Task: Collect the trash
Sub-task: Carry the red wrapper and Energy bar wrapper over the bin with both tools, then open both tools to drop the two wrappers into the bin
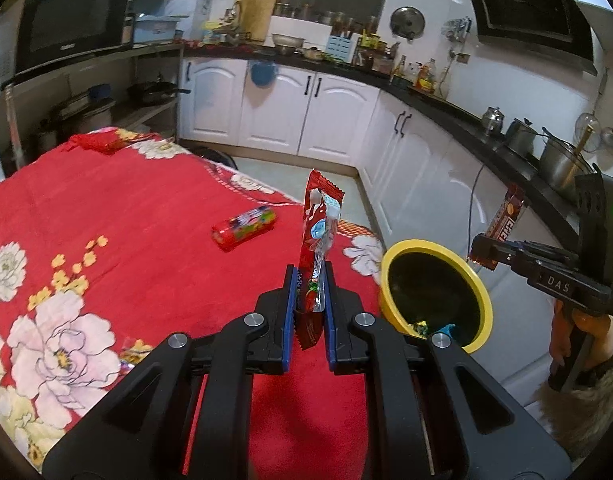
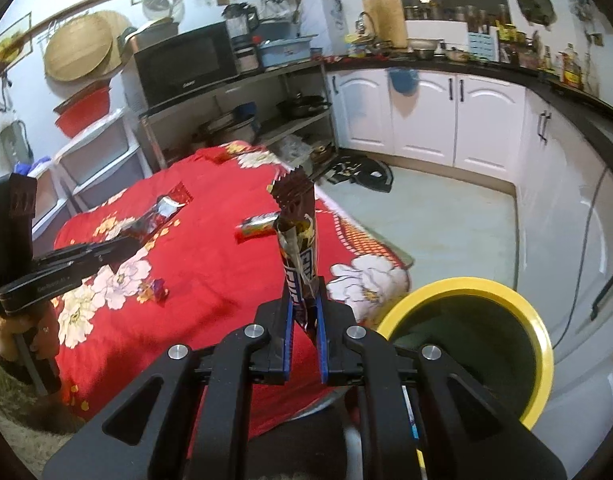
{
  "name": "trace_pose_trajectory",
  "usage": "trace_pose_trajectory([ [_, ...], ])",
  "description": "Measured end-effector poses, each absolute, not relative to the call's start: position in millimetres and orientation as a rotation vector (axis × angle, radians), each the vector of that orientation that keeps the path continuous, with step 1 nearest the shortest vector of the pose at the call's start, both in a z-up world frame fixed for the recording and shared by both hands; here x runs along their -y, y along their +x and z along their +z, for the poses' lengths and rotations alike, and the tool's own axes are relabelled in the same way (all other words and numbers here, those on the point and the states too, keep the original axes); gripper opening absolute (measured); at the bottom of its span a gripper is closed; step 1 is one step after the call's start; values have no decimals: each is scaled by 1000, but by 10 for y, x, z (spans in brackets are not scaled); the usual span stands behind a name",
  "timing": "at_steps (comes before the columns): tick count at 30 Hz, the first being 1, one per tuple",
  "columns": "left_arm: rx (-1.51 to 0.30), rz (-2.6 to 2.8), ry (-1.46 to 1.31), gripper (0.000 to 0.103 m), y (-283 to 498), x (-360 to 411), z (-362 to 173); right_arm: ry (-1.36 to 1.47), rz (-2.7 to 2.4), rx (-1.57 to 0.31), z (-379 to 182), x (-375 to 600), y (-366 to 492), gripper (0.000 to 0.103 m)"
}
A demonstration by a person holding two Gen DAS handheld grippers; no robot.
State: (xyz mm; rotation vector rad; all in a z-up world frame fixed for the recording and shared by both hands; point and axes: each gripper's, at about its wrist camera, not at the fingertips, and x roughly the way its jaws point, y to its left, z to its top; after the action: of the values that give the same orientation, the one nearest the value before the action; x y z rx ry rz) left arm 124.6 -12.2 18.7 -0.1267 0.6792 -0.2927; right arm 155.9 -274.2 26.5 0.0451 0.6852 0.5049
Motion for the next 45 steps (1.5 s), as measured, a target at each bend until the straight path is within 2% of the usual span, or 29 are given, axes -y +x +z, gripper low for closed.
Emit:
trace_pose_trajectory([
  [27,-706,-492,-79,7,1618,1144,128,135,296,-650,222,3629,1494,9],
  [45,-816,-603,-28,7,2030,1838,-351,215,209,-779,-321,3999,1650,10],
])
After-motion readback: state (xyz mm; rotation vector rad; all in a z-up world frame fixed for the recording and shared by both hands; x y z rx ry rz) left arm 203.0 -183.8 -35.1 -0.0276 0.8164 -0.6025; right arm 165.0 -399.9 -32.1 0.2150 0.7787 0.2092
